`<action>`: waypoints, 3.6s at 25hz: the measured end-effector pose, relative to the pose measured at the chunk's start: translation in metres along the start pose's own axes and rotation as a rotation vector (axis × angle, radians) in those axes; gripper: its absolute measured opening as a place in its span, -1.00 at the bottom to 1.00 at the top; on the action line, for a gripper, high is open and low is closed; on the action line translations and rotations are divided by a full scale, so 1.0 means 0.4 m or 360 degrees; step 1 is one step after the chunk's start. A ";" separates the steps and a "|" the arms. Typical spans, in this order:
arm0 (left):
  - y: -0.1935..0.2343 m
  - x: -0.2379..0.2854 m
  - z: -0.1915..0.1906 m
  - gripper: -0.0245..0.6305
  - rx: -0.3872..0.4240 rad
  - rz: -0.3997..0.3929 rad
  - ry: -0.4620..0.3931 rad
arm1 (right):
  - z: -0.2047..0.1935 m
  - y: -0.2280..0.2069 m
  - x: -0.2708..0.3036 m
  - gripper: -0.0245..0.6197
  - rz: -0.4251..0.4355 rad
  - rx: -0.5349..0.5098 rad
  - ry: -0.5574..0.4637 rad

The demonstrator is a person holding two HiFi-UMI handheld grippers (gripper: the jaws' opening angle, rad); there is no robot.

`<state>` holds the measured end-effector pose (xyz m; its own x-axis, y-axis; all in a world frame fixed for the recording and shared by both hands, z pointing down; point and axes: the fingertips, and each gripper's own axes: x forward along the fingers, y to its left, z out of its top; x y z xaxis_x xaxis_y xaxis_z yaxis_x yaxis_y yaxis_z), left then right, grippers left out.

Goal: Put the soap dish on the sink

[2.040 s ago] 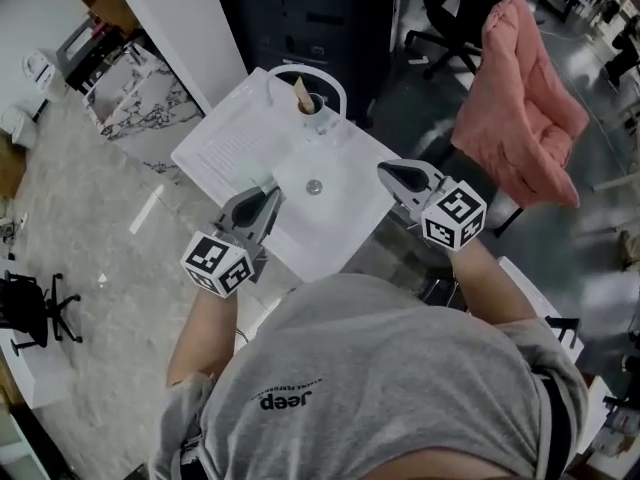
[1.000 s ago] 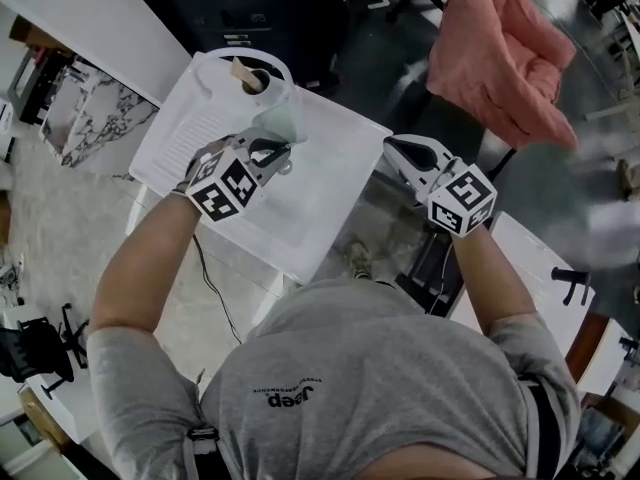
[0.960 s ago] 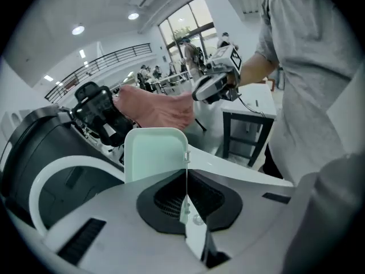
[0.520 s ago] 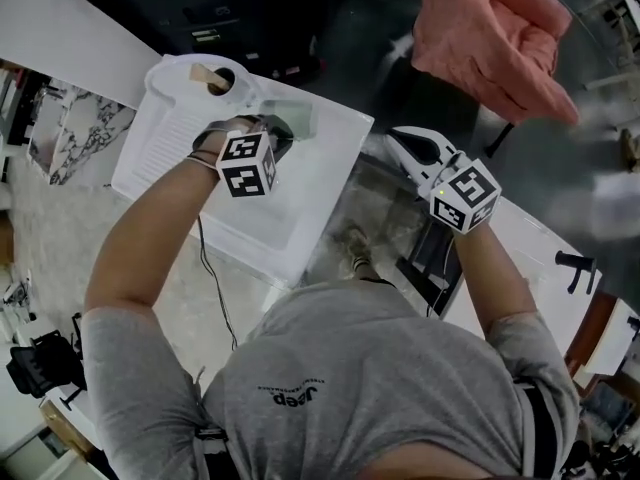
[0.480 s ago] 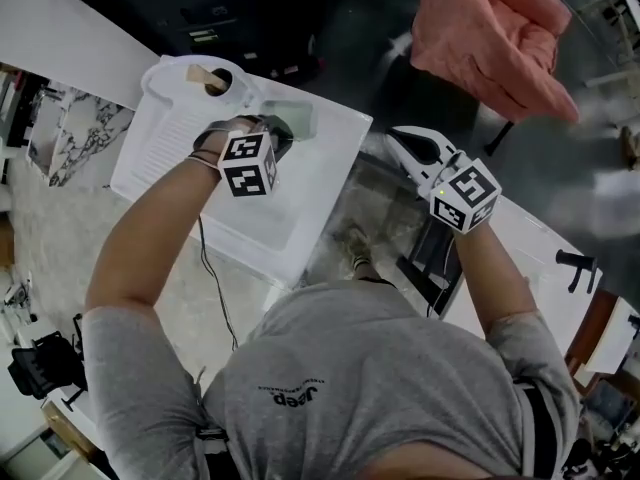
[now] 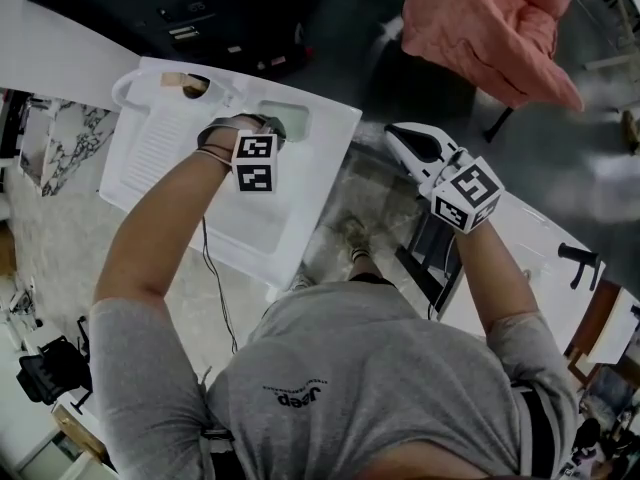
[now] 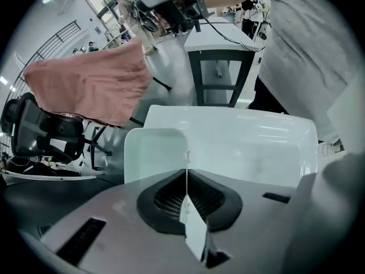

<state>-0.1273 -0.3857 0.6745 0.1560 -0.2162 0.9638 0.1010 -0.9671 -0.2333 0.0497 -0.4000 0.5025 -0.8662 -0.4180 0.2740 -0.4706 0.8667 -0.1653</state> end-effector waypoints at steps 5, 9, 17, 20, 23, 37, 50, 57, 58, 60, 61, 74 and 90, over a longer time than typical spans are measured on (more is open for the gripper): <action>0.004 0.055 -0.004 -0.87 0.0070 -0.0032 0.0057 | -0.013 -0.013 0.003 -0.74 -0.0003 0.0028 0.0001; 0.001 0.101 -0.003 -0.87 0.0137 -0.0070 0.0102 | -0.031 -0.024 -0.002 -0.74 0.0001 0.0042 0.0007; 0.000 0.166 -0.024 -0.87 0.0193 -0.0141 0.0184 | -0.052 -0.047 -0.019 -0.74 -0.0025 0.0071 0.0018; 0.005 0.179 -0.031 -0.87 0.0185 -0.0157 0.0188 | -0.055 -0.054 -0.019 -0.74 -0.0023 0.0076 0.0022; 0.013 0.179 -0.030 -0.87 0.0201 -0.0162 0.0190 | -0.054 -0.059 -0.019 -0.74 -0.0022 0.0086 0.0021; 0.032 0.163 -0.024 -0.62 0.0120 -0.0046 0.0165 | -0.044 -0.042 -0.010 -0.74 0.0011 0.0072 0.0011; 0.046 -0.059 0.006 -0.57 -0.0257 0.0287 -0.0139 | 0.039 0.021 0.006 -0.74 0.0028 -0.0026 0.0005; -0.027 -0.291 -0.038 -0.60 -0.0715 0.0571 -0.0466 | 0.109 0.137 0.052 -0.74 0.0117 -0.0099 -0.0002; -0.041 -0.327 -0.050 -0.61 -0.0788 0.0622 -0.0522 | 0.116 0.160 0.062 -0.74 0.0132 -0.0103 0.0001; -0.069 -0.398 -0.079 -0.63 -0.0949 0.0728 -0.0642 | 0.127 0.202 0.082 -0.74 0.0159 -0.0114 0.0011; -0.083 -0.433 -0.095 -0.65 -0.1037 0.0780 -0.0706 | 0.130 0.221 0.092 -0.74 0.0170 -0.0122 0.0019; -0.306 -0.666 -0.249 -0.80 -0.1908 0.1149 -0.1464 | 0.128 0.328 0.143 -0.74 0.0190 -0.0180 0.0071; -0.407 -0.699 -0.252 -0.88 -0.2166 0.1234 -0.1846 | 0.095 0.356 0.153 -0.74 0.0191 -0.0131 0.0086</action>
<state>-0.2864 -0.1811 0.4560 0.3109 -0.9493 0.0464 -0.9134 -0.2849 0.2906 -0.0767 -0.3123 0.4599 -0.9039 -0.2967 0.3080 -0.3468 0.9299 -0.1221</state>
